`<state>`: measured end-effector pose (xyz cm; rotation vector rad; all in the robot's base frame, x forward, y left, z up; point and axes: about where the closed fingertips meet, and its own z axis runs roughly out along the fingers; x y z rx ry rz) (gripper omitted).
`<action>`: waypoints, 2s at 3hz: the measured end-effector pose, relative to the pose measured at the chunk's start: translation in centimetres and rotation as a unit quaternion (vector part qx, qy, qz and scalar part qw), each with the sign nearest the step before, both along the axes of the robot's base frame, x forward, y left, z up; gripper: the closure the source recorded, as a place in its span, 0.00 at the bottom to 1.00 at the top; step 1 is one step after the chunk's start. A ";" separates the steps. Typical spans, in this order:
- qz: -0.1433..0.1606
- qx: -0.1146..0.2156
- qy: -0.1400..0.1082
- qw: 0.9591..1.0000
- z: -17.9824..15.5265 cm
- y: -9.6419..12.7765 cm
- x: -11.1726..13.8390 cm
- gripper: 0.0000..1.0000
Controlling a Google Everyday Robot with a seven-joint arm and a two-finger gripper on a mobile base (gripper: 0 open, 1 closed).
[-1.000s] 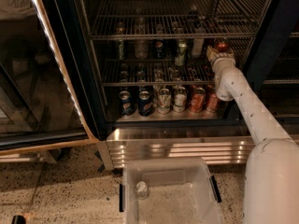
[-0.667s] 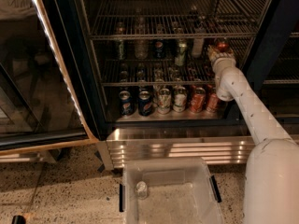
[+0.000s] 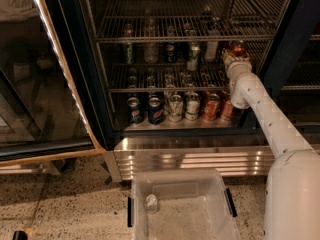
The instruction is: Pick coke can from middle shelf of fridge
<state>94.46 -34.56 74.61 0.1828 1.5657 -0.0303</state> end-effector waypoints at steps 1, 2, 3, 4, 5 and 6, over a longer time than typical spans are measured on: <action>0.013 0.005 -0.003 1.000 1.4 0.7 -1.7 1.00; 0.030 0.009 -0.009 0.999 2.5 1.8 -3.7 1.00; 0.046 0.011 -0.017 0.999 3.5 2.8 -5.5 1.00; 0.077 0.010 -0.012 0.997 3.4 4.6 -7.8 1.00; 0.080 0.011 -0.012 0.997 2.9 5.0 -8.8 1.00; 0.093 0.005 -0.018 0.996 3.1 6.2 -9.7 1.00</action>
Offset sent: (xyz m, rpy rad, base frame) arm -0.0685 0.0283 0.0373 0.0228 -0.0342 0.0977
